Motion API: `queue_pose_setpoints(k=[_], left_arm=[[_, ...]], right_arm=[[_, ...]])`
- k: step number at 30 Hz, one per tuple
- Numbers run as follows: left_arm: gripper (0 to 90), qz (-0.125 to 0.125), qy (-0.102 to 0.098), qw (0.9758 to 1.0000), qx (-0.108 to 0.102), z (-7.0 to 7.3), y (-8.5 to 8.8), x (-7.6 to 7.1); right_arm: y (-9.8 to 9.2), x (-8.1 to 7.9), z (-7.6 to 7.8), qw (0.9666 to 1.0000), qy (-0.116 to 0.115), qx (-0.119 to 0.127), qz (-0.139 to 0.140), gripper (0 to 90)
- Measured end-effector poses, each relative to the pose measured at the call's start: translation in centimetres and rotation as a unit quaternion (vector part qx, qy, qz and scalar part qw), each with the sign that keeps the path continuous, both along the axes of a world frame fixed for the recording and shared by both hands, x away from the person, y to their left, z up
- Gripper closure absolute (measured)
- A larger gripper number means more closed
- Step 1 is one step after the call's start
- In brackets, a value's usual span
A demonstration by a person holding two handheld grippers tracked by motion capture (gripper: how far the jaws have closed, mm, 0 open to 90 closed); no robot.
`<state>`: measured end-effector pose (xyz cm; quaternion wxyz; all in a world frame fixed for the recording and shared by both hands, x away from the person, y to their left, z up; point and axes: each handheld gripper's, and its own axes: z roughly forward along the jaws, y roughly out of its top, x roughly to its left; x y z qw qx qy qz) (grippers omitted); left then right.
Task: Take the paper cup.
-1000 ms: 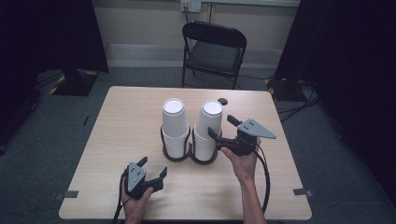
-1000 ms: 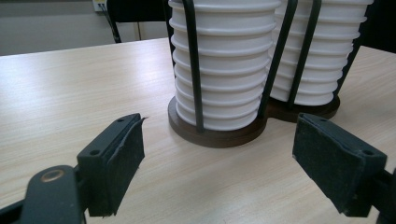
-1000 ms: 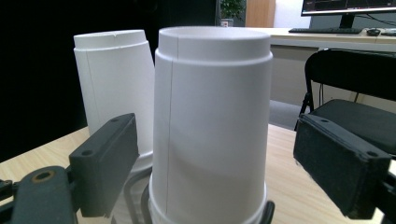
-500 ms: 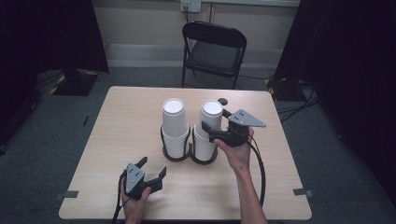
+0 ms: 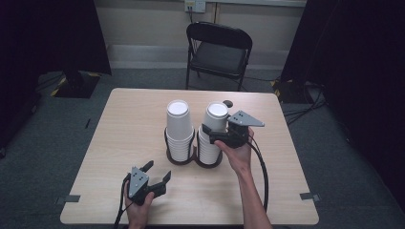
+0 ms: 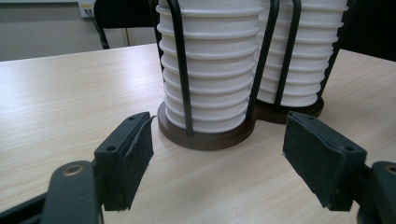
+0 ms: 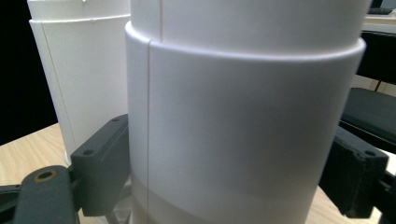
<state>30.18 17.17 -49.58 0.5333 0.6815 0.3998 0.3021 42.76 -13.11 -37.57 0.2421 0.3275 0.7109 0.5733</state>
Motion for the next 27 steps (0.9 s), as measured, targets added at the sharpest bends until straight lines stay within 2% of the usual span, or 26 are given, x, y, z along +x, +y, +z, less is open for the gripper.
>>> queue_pose_setpoints(k=[10,27], left_arm=[[21.7,0.003,0.005,0.9999,-0.009,0.0,0.1,0.1],[17.8,0.005,0.013,0.9999,-0.004,0.0,0.0,0.2]], right_arm=[[0.0,-0.1,0.2,1.0000,-0.004,0.003,-0.002,15.5],[0.1,-0.1,1.5,0.9999,-0.006,0.013,-0.004,15.7]])
